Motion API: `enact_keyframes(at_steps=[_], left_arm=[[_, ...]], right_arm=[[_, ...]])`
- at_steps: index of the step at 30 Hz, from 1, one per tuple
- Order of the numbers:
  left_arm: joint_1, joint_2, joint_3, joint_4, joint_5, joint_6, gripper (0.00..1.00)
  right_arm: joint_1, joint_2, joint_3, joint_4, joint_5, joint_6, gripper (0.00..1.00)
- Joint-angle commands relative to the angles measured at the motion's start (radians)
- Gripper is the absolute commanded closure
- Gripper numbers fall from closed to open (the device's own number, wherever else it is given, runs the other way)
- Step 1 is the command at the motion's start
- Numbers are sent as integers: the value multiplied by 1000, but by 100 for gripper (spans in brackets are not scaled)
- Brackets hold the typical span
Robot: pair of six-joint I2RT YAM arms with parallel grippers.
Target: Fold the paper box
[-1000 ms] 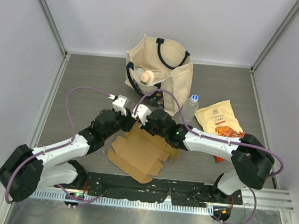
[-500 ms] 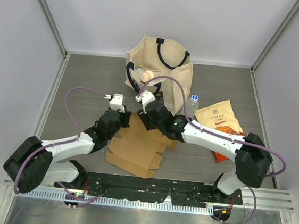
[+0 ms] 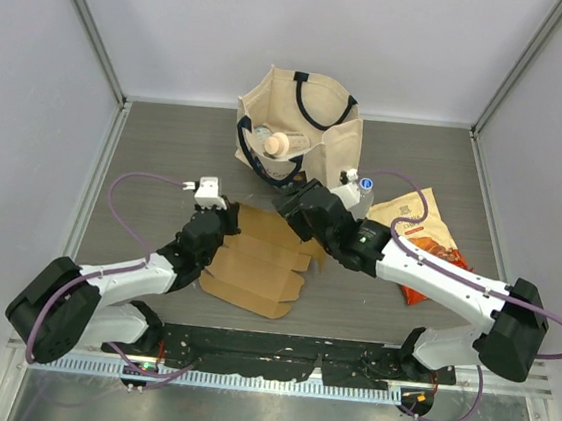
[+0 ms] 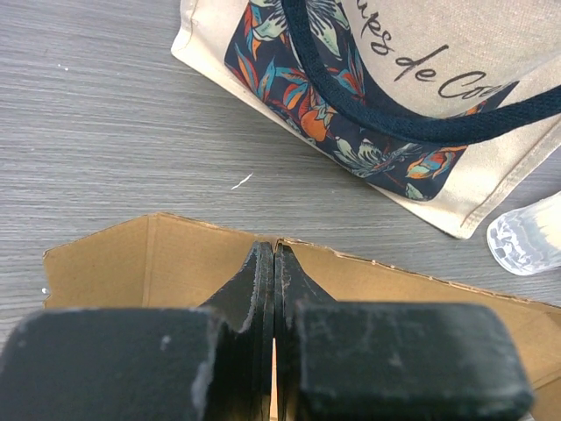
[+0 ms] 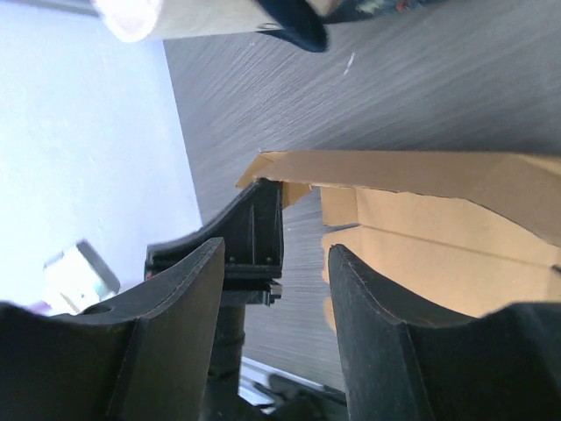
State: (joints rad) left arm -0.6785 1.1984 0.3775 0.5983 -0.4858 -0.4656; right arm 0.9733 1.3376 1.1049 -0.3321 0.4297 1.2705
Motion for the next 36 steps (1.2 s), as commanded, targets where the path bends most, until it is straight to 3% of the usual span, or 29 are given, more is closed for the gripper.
enact_keyframes(at_steps=[1,14,29,31,34,36], left_arm=[[-4,-39,-25,112,-34,-4,100],[-6,-83,-55,132,-36,-19,100],[-9,-106,-88,164,4,-44,100],[-9,-111,-88,153,45,-50,100],[-9,-154,-60,46,171,-64,90],[-9,-218,-69,-15,222,-73,68]], right_arm=[[13,27,-76,123,75,493,44],[16,178,-69,156,63,783,47],[13,222,-69,130,149,851,70],[13,218,-82,131,161,843,81],[11,195,-128,148,164,784,92],[11,161,-202,171,147,762,99]])
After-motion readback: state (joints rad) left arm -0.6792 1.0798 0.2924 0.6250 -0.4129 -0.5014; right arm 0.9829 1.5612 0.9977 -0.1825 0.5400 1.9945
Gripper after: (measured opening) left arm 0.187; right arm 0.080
